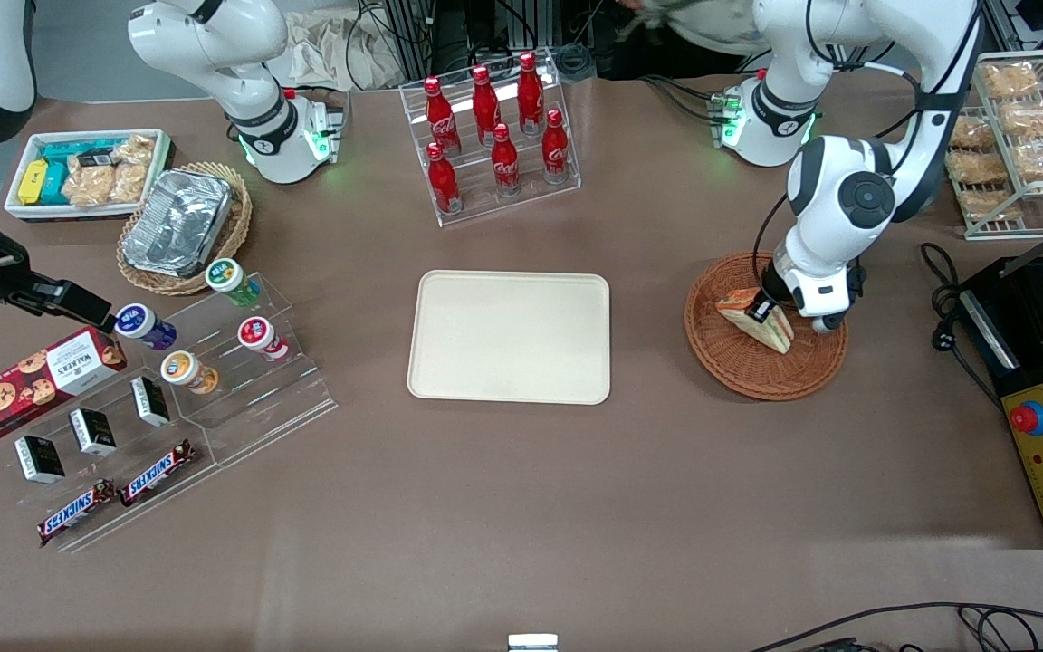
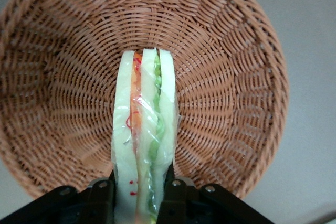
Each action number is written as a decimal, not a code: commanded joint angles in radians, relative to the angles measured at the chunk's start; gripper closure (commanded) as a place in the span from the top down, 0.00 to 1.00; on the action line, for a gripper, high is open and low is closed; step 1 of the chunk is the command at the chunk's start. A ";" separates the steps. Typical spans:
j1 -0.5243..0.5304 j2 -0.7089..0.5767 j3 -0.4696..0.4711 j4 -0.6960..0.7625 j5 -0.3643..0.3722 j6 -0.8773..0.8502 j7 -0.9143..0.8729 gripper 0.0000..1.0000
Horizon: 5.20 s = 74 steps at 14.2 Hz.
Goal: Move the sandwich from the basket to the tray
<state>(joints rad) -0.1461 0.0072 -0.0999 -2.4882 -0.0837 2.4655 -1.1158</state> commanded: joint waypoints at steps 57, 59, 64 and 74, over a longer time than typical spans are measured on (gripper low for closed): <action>-0.248 0.461 -0.224 0.543 0.121 -0.017 0.516 0.99; -0.247 0.447 -0.207 0.548 0.122 -0.022 0.461 0.99; -0.233 0.234 -0.126 0.575 0.119 -0.343 0.444 0.99; -0.063 0.039 -0.076 0.615 0.148 -0.666 0.404 0.99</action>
<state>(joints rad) -0.2388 0.0678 -0.1695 -1.8649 0.0321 1.8103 -0.6925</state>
